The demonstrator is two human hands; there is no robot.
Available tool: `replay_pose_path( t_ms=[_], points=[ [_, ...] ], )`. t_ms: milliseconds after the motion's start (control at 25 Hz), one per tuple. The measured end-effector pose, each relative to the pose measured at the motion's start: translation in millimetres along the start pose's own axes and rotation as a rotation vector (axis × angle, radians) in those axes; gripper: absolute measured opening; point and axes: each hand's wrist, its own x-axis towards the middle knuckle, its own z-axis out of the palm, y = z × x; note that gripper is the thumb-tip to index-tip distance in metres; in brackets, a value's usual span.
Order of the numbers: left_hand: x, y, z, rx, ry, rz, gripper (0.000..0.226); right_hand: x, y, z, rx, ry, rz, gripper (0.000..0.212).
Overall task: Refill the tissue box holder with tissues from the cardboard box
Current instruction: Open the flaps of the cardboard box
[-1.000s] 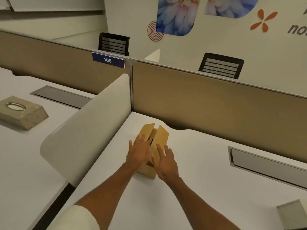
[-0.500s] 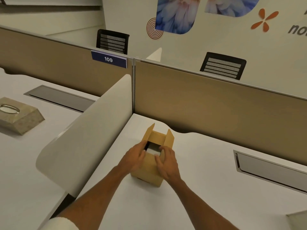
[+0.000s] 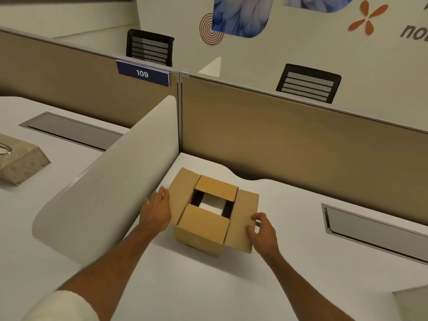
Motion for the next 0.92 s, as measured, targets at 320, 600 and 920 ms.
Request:
replay_pose_path(
  t_ms=[320, 600, 920],
  points=[
    [12.2, 12.0, 0.7, 0.146, 0.179, 0.097, 0.050, 14.0, -7.5, -1.2, -0.145, 0.076, -0.069, 0.027],
    [35.9, 44.4, 4.9, 0.040, 0.052, 0.248, 0.070, 57.0, -61.0, 1.4, -0.519, 0.043, -0.259, 0.034],
    [43.0, 54.3, 7.2, -0.027, -0.098, 0.099, 0.091, 85.5, -63.7, 28.4, -0.751, -0.263, -0.288, 0.063]
  ],
)
